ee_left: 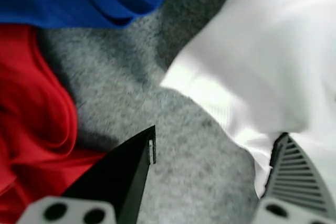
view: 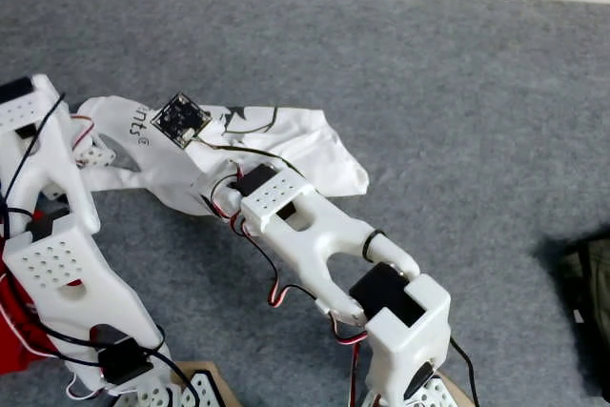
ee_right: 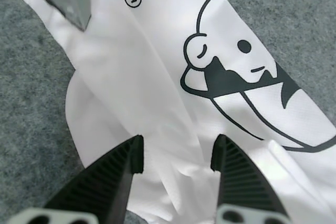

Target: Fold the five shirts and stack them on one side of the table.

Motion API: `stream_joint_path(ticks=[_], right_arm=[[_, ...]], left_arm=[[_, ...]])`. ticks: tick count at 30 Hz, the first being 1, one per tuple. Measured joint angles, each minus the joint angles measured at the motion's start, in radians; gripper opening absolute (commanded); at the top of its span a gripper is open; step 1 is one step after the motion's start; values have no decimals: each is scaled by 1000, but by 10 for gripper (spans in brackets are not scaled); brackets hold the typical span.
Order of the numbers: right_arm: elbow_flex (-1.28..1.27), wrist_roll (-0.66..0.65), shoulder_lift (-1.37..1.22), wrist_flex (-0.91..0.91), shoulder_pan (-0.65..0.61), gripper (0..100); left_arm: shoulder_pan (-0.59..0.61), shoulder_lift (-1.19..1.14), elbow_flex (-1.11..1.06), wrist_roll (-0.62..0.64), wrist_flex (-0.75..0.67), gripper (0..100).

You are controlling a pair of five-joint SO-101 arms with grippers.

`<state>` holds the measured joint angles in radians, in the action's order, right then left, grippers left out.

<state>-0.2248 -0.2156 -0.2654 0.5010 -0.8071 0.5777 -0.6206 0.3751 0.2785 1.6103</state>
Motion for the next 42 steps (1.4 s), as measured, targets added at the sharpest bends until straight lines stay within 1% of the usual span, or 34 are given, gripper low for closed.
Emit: stream_joint_path(ticks=[4, 7, 13, 19, 22, 28, 32, 42], right_arm=[[0, 0, 0, 0, 0, 221], [0, 0, 0, 0, 0, 221], [0, 0, 0, 0, 0, 221], [0, 0, 0, 0, 0, 221], [0, 0, 0, 0, 0, 221], [0, 0, 0, 0, 0, 221], [0, 0, 0, 0, 0, 221], [0, 0, 0, 0, 0, 221]], left_arm=[[0, 0, -78, -5, -98, 337], [0, 0, -89, -5, -150, 337], [0, 0, -91, -5, -209, 333], [-2, -9, -91, -6, -236, 329], [-23, -43, -89, -6, -259, 272], [-75, -66, -89, -5, -331, 79], [-106, -38, -89, -5, -361, 79], [-130, 37, -91, -3, -376, 78]])
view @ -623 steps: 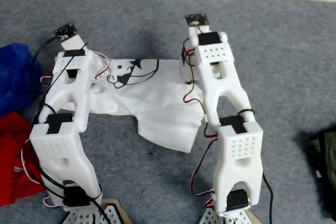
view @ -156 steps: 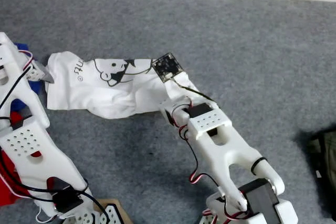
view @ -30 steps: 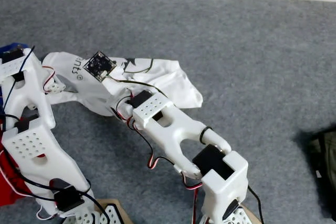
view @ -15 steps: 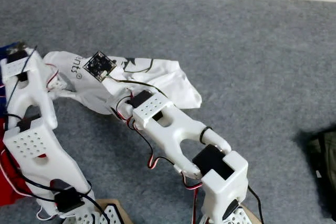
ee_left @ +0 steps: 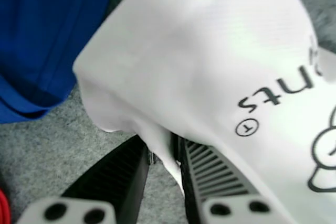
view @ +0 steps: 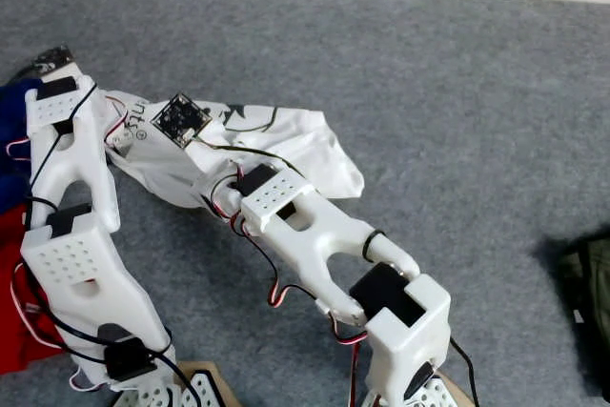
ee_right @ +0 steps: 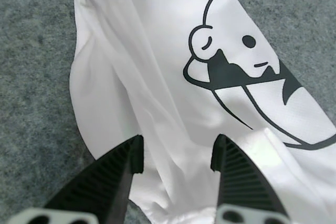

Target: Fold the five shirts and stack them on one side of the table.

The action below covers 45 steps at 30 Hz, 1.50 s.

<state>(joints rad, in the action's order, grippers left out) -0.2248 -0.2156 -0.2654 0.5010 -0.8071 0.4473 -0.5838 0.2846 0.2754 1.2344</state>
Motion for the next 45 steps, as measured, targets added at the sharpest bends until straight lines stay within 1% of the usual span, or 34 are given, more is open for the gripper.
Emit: stream_joint_path(ticks=[7, 19, 30, 34, 39, 45], right_arm=[[0, 0, 0, 0, 0, 221], [0, 0, 0, 0, 0, 221], [0, 0, 0, 0, 0, 221], [0, 0, 0, 0, 0, 221], [0, 0, 0, 0, 0, 221], [0, 0, 0, 0, 0, 221]], left_arm=[[-34, 5, 0, 0, -2, 79], [-38, 5, 84, 0, -5, 80], [-43, 5, 84, 0, -2, 81], [-89, 5, 84, 0, -8, 81], [-180, 5, 84, 0, -69, 77], [-256, 5, 110, 0, -101, 76]])
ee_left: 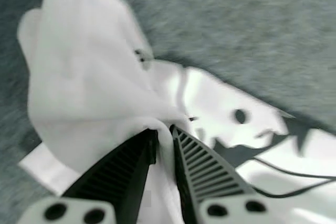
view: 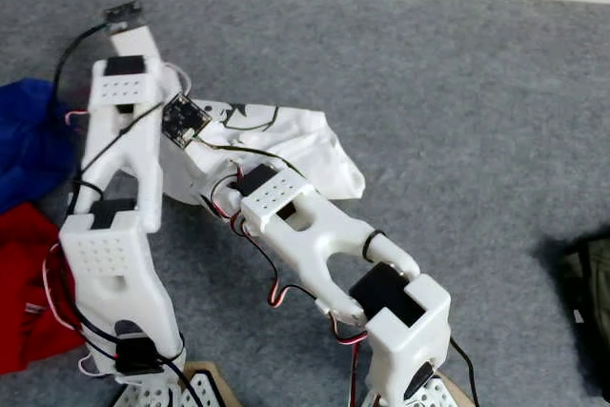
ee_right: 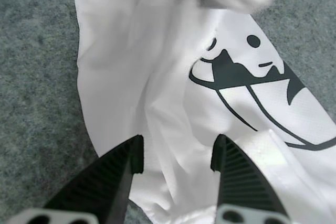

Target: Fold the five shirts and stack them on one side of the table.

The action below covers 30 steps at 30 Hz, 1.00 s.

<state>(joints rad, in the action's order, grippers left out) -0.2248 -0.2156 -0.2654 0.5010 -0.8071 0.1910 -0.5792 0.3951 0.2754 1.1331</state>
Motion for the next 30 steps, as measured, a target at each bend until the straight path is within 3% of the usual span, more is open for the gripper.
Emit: stream_joint_path(ticks=[6, 12, 15, 19, 30], right_arm=[[0, 0, -2, 2, 0, 221], [0, 0, -14, 2, 0, 221], [0, 0, -14, 2, 0, 221], [0, 0, -14, 2, 0, 221], [0, 0, -14, 2, 0, 221]], left_arm=[[-25, -46, 26, 0, -109, 101], [-11, -72, 84, 0, -106, 351], [-6, -77, 133, 0, -38, 450], [-5, -77, 255, -2, 81, 512], [64, -77, 531, -2, 483, 450]])
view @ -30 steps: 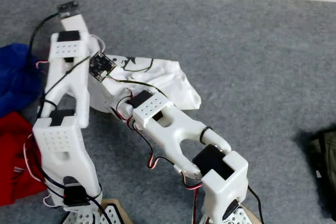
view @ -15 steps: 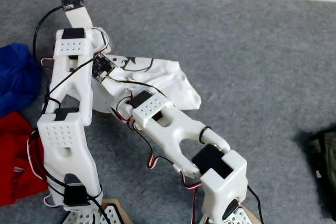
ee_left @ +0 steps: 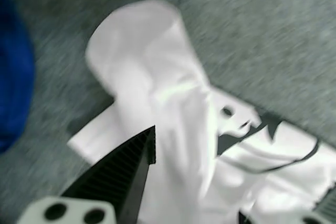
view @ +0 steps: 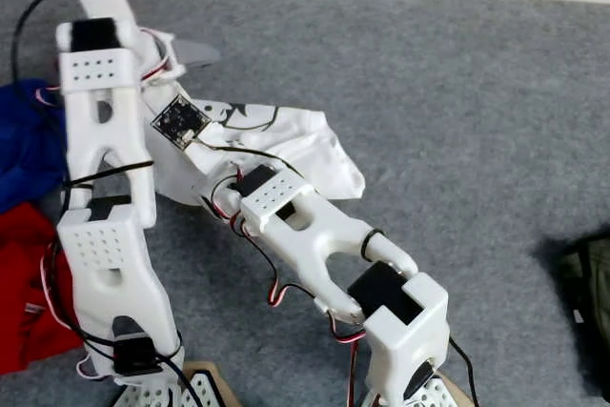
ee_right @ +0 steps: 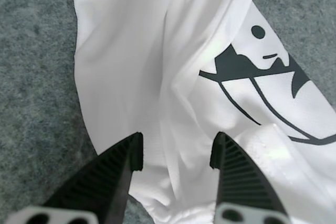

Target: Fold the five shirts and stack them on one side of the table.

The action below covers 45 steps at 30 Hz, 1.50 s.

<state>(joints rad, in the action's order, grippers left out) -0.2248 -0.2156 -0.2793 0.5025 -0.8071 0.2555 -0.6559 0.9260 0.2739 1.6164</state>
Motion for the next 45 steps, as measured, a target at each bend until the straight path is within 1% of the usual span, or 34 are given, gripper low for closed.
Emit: stream_joint_path(ticks=[4, 7, 10, 16, 20, 25, 31, 36, 39, 45], right_arm=[[0, 0, 0, 18, 2, 221], [0, 0, 51, 89, 29, 221], [-6, 0, 187, 149, 69, 221], [-224, 0, 505, 176, 141, 221], [-377, 0, 655, 161, 195, 221], [-503, 0, 692, 75, 245, 221], [-511, 0, 692, 52, 253, 221], [-511, 0, 692, 51, 253, 221], [-511, 0, 692, 51, 253, 221], [-511, 0, 692, 51, 253, 221]], left_arm=[[43, 0, 38, 0, 115, 389], [95, 0, 35, 0, 133, 353], [133, 0, -11, 0, 138, 345], [138, 0, -126, 0, 141, 345], [153, 0, -175, -2, 135, 345], [218, 0, -321, -2, 40, 345], [261, 0, -509, -43, -117, 341], [269, 0, -592, -52, -238, 341], [267, 0, -601, -52, -282, 341], [267, 0, -601, -52, -292, 340]])
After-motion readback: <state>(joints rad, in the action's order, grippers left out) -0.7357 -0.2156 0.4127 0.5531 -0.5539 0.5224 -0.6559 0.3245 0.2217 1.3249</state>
